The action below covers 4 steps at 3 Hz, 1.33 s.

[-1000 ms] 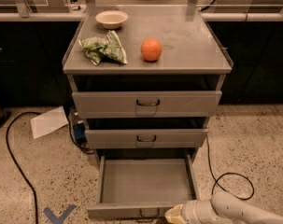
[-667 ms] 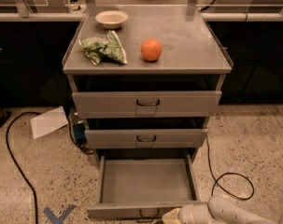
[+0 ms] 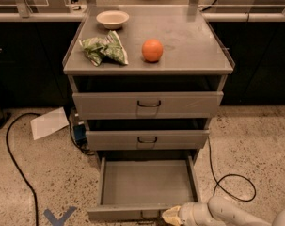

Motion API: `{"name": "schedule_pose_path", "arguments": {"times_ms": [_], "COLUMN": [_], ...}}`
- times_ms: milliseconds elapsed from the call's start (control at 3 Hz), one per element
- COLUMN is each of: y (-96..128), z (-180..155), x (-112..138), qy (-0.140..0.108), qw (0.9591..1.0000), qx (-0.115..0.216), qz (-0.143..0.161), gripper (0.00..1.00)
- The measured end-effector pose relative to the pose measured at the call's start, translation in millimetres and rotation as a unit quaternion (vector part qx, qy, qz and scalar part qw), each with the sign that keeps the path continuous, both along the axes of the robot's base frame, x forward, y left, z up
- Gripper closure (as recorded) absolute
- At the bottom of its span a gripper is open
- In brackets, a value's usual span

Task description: Close bottom drawer

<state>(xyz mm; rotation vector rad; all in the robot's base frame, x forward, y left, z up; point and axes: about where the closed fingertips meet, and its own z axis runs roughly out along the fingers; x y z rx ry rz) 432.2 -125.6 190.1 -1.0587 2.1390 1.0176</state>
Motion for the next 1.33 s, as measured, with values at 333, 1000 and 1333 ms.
{"name": "schedule_pose_path", "arguments": {"times_ms": [333,1000,1333], "y": [0.0,9.6,9.7], "z": [0.0,-16.8,-17.0], "x": [0.0,37.6,37.8], "qy": [0.000,0.008,0.009], "qw": [1.0000,0.9998,0.9998], "qx": [0.000,-0.020,-0.019], "qz": [0.000,-0.001,-0.001], "gripper": [1.00,1.00,1.00]}}
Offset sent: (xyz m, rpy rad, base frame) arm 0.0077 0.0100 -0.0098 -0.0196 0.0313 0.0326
